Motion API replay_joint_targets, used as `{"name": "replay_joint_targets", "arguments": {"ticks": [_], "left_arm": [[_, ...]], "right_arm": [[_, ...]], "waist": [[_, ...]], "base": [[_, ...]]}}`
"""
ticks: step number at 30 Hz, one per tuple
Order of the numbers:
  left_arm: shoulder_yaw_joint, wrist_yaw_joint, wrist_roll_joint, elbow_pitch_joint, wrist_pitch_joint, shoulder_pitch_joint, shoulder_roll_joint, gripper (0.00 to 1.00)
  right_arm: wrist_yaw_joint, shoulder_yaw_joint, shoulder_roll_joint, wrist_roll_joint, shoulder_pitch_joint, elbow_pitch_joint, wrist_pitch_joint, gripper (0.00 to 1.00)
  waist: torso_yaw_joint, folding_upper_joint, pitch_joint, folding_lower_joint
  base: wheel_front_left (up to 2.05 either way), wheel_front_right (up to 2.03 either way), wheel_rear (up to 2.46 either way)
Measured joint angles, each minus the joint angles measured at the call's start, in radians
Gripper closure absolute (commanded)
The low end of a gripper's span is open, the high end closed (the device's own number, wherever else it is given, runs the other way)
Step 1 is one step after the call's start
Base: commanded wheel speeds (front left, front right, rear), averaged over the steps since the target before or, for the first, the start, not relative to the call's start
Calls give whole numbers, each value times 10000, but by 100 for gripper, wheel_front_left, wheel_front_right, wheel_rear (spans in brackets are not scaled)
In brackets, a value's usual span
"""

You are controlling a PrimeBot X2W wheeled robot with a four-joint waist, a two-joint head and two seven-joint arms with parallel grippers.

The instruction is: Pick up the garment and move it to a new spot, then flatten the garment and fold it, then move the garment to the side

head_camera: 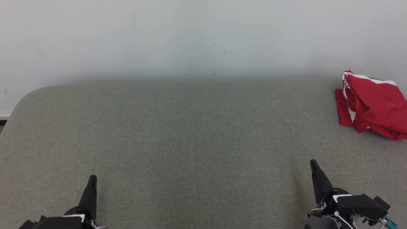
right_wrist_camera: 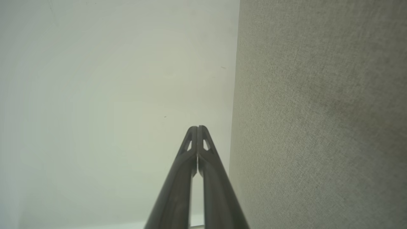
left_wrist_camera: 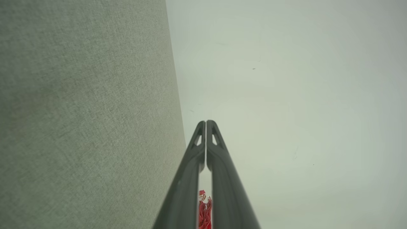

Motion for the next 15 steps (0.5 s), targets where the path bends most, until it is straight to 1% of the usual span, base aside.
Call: {"name": "replay_joint_targets", "arguments": {"ticks": [15], "left_arm": [[0,0,0,0,0,0,0,100]], "right_arm": [[0,0,0,0,-1,0,0,100]], "waist": [[0,0,0,0]], "base": [[0,0,0]]}}
